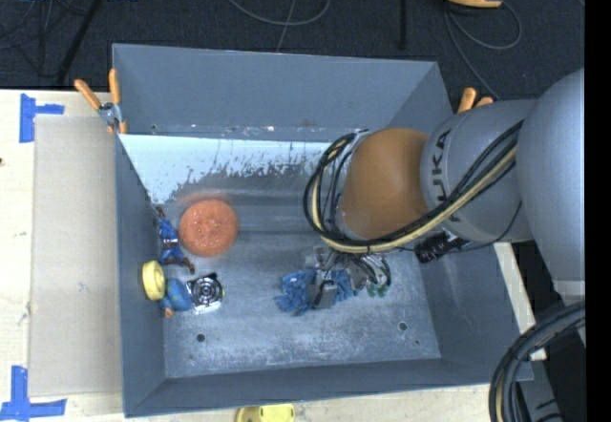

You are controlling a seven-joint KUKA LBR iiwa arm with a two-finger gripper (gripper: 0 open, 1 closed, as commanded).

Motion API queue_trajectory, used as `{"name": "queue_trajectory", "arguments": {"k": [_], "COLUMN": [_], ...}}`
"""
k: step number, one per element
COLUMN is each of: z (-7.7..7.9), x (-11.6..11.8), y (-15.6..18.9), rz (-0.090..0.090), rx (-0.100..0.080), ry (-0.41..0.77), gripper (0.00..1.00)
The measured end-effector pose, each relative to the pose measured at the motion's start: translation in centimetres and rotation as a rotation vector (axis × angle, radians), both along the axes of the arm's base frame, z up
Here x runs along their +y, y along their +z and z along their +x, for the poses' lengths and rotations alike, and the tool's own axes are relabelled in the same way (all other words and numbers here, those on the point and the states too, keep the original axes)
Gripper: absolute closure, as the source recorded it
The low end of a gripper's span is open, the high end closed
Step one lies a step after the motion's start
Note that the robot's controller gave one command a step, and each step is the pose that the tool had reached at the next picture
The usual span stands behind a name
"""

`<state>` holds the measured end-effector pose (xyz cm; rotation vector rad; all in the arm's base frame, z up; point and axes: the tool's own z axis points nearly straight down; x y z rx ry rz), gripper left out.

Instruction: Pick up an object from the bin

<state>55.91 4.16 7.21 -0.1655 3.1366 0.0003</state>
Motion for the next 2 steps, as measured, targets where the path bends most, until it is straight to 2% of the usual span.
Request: {"name": "queue_trajectory", "arguments": {"k": [1,2], "z": [2.1,1.6], "x": [0.3,0.3], "y": [0.0,14.9], "rz": [0.001,0.001], "rx": [0.002,-0.002], "ry": [-0.028,-0.086], "gripper": [1.0,1.0]}}
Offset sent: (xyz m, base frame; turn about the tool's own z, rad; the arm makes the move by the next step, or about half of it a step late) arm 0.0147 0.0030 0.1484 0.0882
